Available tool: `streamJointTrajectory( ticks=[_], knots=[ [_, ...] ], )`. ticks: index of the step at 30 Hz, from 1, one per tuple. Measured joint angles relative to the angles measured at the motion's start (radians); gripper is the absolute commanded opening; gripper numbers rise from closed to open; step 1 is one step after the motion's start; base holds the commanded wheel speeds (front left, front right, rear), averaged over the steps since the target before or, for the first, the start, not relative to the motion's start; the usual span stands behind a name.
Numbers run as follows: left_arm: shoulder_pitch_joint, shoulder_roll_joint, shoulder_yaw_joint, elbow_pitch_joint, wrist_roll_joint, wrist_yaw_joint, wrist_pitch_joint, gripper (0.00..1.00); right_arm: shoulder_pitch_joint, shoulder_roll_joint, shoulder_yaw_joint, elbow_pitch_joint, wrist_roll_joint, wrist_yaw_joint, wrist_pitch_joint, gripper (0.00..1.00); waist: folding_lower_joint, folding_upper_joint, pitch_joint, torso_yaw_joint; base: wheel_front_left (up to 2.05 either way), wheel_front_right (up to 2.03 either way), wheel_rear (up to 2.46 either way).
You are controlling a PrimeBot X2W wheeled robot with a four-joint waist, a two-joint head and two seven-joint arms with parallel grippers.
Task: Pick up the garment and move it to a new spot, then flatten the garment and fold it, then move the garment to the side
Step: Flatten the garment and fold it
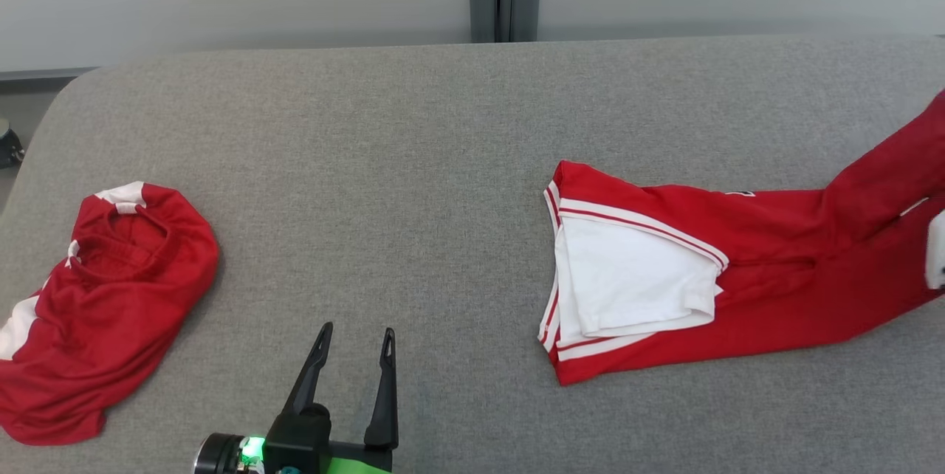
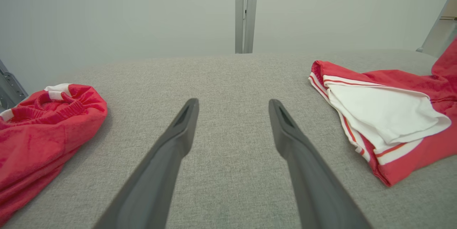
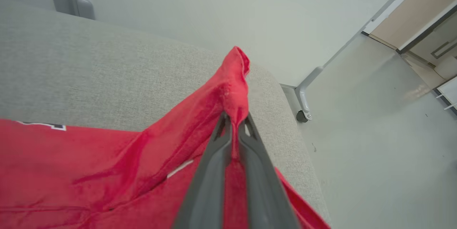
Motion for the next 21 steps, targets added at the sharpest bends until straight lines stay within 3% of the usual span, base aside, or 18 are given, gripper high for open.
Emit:
streamJointTrajectory(
  ticks=[11, 15, 21],
  knots=[
    [0.017, -0.006, -0.009, 0.017, -0.01, -0.009, 0.0, 1.0, 0.244, 0.274, 0.032, -0.508, -0.044, 0.0, 0.195, 0.0, 0.0, 0.0, -0.042, 0.048, 0.0, 0.0, 0.0],
    [0.018, -0.007, -0.014, 0.021, -0.01, -0.011, 0.0, 1.0, 0.29, 0.345, 0.078, -0.578, -0.035, 0.0, 0.225, 0.0, 0.0, 0.0, -0.054, 0.073, 0.0, 0.0, 0.0],
    [0.018, -0.008, -0.02, 0.026, -0.009, -0.018, 0.0, 1.0, 0.311, 0.388, 0.119, -0.58, -0.027, 0.0, 0.234, 0.0, -0.0001, 0.0, -0.063, 0.111, 0.0, 0.0, 0.0]
  ],
)
